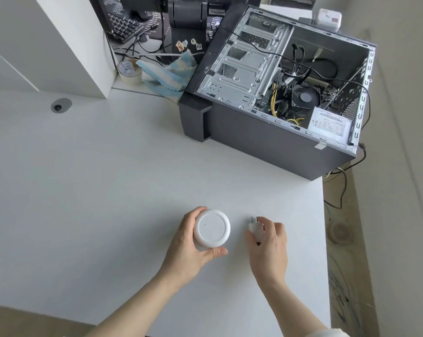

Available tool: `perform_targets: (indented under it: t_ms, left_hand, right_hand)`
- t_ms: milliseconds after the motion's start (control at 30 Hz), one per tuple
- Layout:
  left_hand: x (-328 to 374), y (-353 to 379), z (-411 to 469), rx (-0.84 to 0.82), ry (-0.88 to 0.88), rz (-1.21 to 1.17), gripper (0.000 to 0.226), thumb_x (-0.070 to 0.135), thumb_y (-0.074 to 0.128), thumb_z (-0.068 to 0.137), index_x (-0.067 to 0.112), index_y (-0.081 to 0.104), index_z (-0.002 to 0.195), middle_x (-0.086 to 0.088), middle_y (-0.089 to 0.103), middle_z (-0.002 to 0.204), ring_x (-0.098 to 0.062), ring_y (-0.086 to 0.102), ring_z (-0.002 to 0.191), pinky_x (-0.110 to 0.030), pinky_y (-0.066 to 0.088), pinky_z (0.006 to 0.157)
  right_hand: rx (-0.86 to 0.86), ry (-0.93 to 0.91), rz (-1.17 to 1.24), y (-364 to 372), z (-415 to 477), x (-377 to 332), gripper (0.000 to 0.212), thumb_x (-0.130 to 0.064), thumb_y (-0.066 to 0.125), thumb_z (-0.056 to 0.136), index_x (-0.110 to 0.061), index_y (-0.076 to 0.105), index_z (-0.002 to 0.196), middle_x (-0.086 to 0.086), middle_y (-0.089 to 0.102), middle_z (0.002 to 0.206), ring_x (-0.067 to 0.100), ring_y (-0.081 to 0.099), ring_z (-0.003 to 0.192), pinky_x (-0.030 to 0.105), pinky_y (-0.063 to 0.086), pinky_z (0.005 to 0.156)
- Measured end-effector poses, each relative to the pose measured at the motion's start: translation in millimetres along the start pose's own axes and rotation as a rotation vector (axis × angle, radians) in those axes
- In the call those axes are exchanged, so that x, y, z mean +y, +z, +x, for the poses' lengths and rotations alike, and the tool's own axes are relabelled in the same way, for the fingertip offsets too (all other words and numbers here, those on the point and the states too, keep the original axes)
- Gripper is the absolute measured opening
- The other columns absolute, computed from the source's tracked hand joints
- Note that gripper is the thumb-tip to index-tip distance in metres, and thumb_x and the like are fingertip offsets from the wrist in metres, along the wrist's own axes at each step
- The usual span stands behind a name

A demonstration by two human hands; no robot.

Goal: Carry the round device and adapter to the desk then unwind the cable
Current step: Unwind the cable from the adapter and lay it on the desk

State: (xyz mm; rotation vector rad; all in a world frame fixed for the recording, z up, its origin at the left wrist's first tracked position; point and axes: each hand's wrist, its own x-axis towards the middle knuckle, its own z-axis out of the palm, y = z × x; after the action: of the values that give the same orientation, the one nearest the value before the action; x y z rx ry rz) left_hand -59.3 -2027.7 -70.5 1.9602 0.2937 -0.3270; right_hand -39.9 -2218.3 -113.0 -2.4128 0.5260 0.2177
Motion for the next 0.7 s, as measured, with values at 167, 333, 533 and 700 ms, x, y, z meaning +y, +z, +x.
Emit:
perform_targets:
  t_ms: [167,333,533,700]
  left_hand:
    - [1.2,-2.6,-3.6,-0.023,-0.023,0.009,0.100,0.040,0.091,0.061,0.037,0.035,0.144,0.029,0.040,0.141,0.026,0.033,0.123,0.006,0.026,0.094]
    - [5.9,-7.5,-7.6,-0.002,-0.064,-0.054,0.095,0.063,0.078,0.066,0.037,0.034,0.146,0.025,0.039,0.146,0.005,0.041,0.133,-0.016,0.034,0.107]
    - [16.9,-9.0,-4.1,0.103,-0.187,-0.155,0.048,0.045,0.068,0.087,0.042,0.048,0.131,0.018,0.050,0.137,-0.011,0.058,0.124,-0.010,0.040,0.085]
    - [21.2,-8.9,-3.2,0.118,-0.245,-0.150,0.044,0.040,0.070,0.087,0.038,0.054,0.128,0.016,0.055,0.131,-0.007,0.058,0.118,-0.020,0.043,0.089]
  right_hand:
    - [-0.006,0.021,0.042,-1.8,-1.3,2.1,0.048,-0.040,0.065,0.090,-0.024,0.054,0.134,-0.003,0.051,0.120,0.022,0.055,0.114,0.040,0.054,0.074]
    - [-0.022,0.097,0.107,-10.9,-6.7,5.4,0.052,-0.048,0.068,0.087,-0.024,0.055,0.132,-0.007,0.048,0.114,0.019,0.053,0.113,0.036,0.050,0.072]
    - [-0.005,0.169,0.032,-14.6,-13.9,1.3,0.041,-0.053,0.065,0.086,-0.023,0.059,0.114,-0.007,0.050,0.106,0.019,0.055,0.110,0.036,0.048,0.069]
    - [-0.008,0.196,0.049,-19.8,-15.3,-6.4,0.025,-0.047,0.063,0.087,-0.024,0.058,0.096,-0.010,0.052,0.097,0.020,0.062,0.091,0.037,0.051,0.066]
